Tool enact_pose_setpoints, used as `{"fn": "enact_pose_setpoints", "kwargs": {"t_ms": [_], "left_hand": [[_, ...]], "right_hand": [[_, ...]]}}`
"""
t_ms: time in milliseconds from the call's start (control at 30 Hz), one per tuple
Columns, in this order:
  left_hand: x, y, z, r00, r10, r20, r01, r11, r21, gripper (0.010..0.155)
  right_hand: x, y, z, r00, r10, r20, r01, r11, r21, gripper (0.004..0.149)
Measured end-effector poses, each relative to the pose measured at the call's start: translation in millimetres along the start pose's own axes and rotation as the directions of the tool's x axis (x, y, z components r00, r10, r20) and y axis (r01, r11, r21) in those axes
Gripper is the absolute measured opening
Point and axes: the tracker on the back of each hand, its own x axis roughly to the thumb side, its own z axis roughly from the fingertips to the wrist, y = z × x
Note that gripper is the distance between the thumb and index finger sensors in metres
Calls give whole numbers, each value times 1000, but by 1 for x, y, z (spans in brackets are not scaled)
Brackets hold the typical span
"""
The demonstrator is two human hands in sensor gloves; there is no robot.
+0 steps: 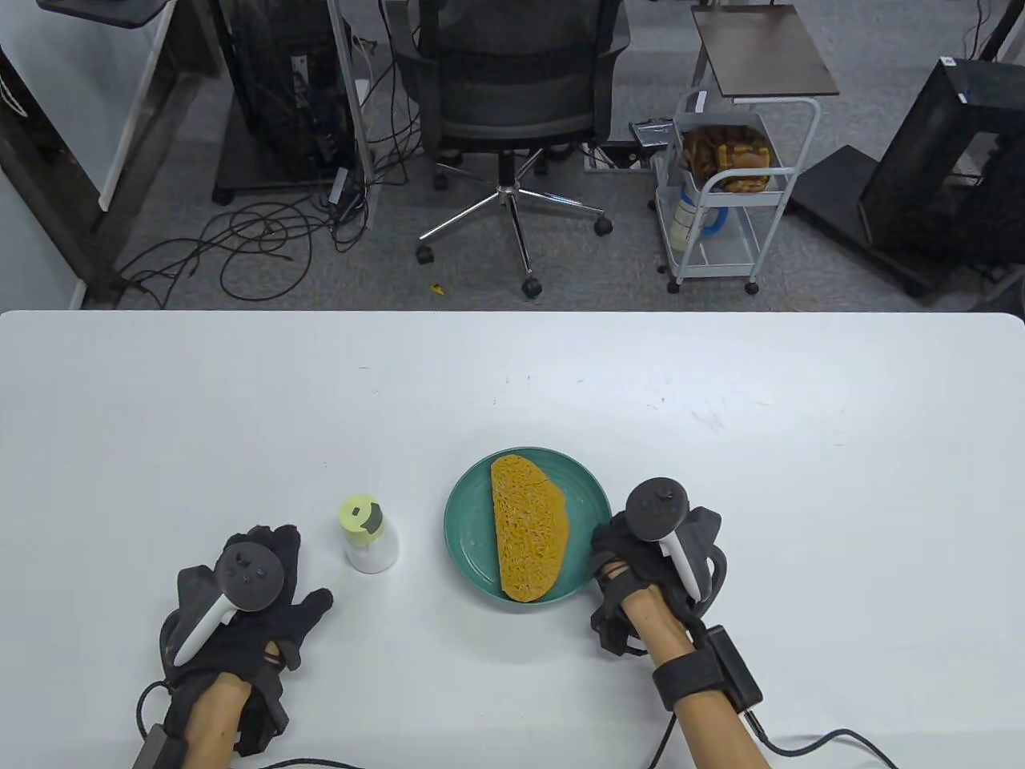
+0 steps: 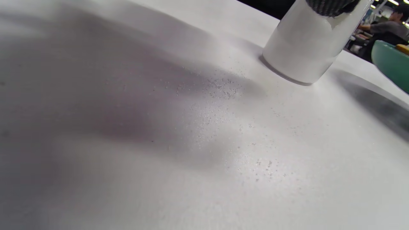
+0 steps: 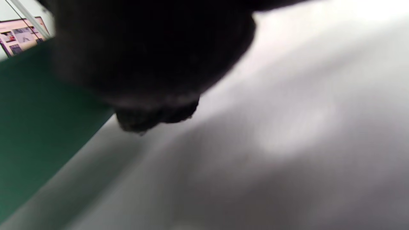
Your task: Press dispenser to sprinkle granules onto bread slice
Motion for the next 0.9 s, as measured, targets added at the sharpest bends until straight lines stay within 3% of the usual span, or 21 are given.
{"fn": "enact_pose_setpoints", "kwargs": {"t_ms": [200,267,367,467,567,733,833,900], "left_hand": [[0,-1,2,1000,4,-23,-4,1000,0,93],[1,0,2,1000,28,-13,-28,1000,4,96],[9,1,6,984,153,88,-156,987,29,111],[18,0,5,922,345,176,-370,918,142,118],[29,-6,-6,829,505,242,-546,825,147,115],[36,-18,-30,764,601,237,-641,748,172,116],[41,-24,-42,673,689,268,-736,661,148,110],[42,-23,-47,654,713,255,-756,628,185,101]], "right_hand": [[1,27,3,1000,0,-16,1,999,43,43],[6,30,6,998,52,31,-52,999,-11,44],[10,25,10,981,170,92,-175,983,51,63],[3,4,23,979,108,174,-100,993,-56,70],[-10,-15,34,973,89,212,-74,994,-82,69],[-30,-21,41,966,73,248,-43,991,-124,69],[-34,-26,39,969,42,243,-20,995,-94,68],[-36,-30,38,969,1,248,28,993,-111,68]]}}
